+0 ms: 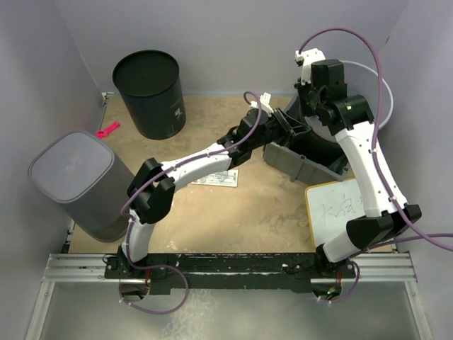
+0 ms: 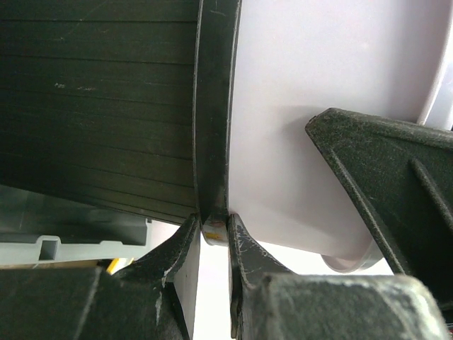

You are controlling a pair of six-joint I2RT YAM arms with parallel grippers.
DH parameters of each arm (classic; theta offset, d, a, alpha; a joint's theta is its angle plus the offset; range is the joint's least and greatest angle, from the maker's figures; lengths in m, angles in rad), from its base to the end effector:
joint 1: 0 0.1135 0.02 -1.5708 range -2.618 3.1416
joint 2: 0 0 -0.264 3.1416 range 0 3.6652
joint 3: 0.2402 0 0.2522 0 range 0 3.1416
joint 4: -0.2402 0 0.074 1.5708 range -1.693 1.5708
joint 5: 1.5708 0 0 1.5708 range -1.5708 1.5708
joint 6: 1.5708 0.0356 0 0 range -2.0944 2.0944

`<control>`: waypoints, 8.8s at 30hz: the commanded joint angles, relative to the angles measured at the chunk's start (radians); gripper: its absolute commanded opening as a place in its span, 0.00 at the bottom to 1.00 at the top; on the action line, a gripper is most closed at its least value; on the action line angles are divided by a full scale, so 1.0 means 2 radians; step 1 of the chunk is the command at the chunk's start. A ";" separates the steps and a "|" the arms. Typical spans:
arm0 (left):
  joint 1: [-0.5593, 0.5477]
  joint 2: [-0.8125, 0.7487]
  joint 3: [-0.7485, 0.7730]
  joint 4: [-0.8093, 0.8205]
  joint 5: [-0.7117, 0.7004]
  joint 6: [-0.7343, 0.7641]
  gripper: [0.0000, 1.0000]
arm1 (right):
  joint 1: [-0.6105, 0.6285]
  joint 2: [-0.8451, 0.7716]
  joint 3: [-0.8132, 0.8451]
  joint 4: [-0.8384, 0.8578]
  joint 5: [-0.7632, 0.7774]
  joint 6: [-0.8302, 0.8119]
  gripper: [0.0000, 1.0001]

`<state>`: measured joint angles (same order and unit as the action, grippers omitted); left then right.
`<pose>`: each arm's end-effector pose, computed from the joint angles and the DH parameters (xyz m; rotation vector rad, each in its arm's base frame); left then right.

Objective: Turn the large container upside down

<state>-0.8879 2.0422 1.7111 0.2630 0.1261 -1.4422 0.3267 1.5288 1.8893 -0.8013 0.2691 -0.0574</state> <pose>0.3121 -0.3908 0.3184 -0.4360 1.9658 -1.7753 0.3013 0.0921 0.4736 -0.2120 1.9847 -0.0975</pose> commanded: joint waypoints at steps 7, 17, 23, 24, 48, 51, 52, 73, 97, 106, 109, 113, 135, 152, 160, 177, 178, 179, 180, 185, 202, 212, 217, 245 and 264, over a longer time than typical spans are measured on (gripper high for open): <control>0.007 0.023 -0.025 -0.001 -0.049 -0.028 0.00 | 0.028 -0.072 0.015 0.078 -0.002 -0.016 0.00; 0.011 0.030 -0.050 -0.001 -0.052 -0.033 0.00 | 0.031 -0.092 0.031 0.084 -0.007 -0.015 0.00; 0.019 0.026 -0.069 -0.001 -0.054 -0.032 0.00 | 0.031 -0.112 0.006 0.098 -0.021 -0.035 0.00; 0.022 0.024 -0.072 0.000 -0.055 -0.031 0.00 | 0.031 -0.116 -0.001 0.099 -0.025 -0.044 0.00; 0.098 -0.033 -0.059 -0.022 -0.009 0.029 0.00 | 0.031 -0.184 -0.138 0.096 -0.035 -0.163 0.00; 0.102 -0.022 -0.044 -0.024 0.000 0.033 0.00 | 0.031 -0.192 -0.141 0.097 -0.050 -0.166 0.00; 0.103 -0.018 -0.038 -0.025 0.003 0.034 0.00 | 0.031 -0.192 -0.140 0.096 -0.052 -0.167 0.00; 0.136 0.063 0.074 -0.077 0.029 0.064 0.00 | 0.031 -0.250 -0.170 0.111 -0.112 -0.261 0.00; 0.139 -0.061 -0.019 0.004 0.033 0.122 0.52 | 0.031 -0.213 -0.164 0.165 -0.052 -0.156 0.00; 0.073 -0.126 -0.126 0.074 0.024 0.145 0.59 | 0.031 -0.177 -0.143 0.170 -0.016 -0.107 0.00; 0.053 -0.117 -0.114 0.073 0.056 0.156 0.55 | 0.031 -0.169 -0.134 0.167 -0.001 -0.098 0.00; 0.038 -0.104 -0.141 0.134 0.064 0.112 0.53 | 0.031 -0.164 -0.127 0.168 0.004 -0.087 0.00; 0.009 -0.042 -0.072 0.141 0.071 0.080 0.41 | 0.031 -0.150 -0.111 0.168 -0.008 -0.077 0.00; 0.007 -0.020 -0.047 0.079 0.031 0.079 0.00 | 0.031 -0.159 -0.073 0.131 -0.026 -0.089 0.00; 0.015 -0.011 -0.045 0.076 0.030 0.071 0.00 | 0.031 -0.173 -0.025 0.117 -0.025 -0.126 0.00; 0.033 0.018 0.000 0.039 0.046 0.091 0.05 | 0.031 -0.261 -0.010 0.183 -0.098 -0.105 0.00; 0.033 0.015 0.006 0.030 0.047 0.099 0.09 | 0.031 -0.264 -0.015 0.190 -0.105 -0.103 0.00; 0.033 0.011 0.010 0.019 0.047 0.109 0.17 | 0.031 -0.268 -0.020 0.198 -0.112 -0.102 0.00; 0.034 0.005 0.014 0.011 0.047 0.120 0.24 | 0.031 -0.272 -0.027 0.208 -0.120 -0.099 0.00; 0.041 -0.038 0.023 -0.022 0.045 0.178 0.47 | 0.031 -0.285 -0.053 0.243 -0.154 -0.083 0.00; 0.154 -0.163 -0.147 -0.044 0.029 0.194 0.50 | 0.031 -0.300 -0.107 0.321 -0.156 -0.043 0.00; 0.155 -0.075 -0.140 -0.007 0.057 0.194 0.50 | 0.032 -0.298 -0.102 0.305 -0.166 -0.038 0.00; 0.152 -0.024 -0.116 0.007 0.074 0.194 0.50 | 0.031 -0.296 -0.102 0.300 -0.169 -0.039 0.00; 0.098 -0.081 -0.154 -0.041 0.091 0.247 0.47 | 0.031 -0.273 -0.131 0.296 -0.188 -0.013 0.00; 0.262 -0.432 -0.269 -0.302 -0.103 0.337 0.48 | 0.033 -0.160 -0.142 0.425 -0.355 0.134 0.00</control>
<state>-0.3843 1.3079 1.1404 -0.2276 0.0727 -0.8177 0.3862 1.1717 1.6020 -0.2279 -0.3149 0.0921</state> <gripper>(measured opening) 0.478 0.091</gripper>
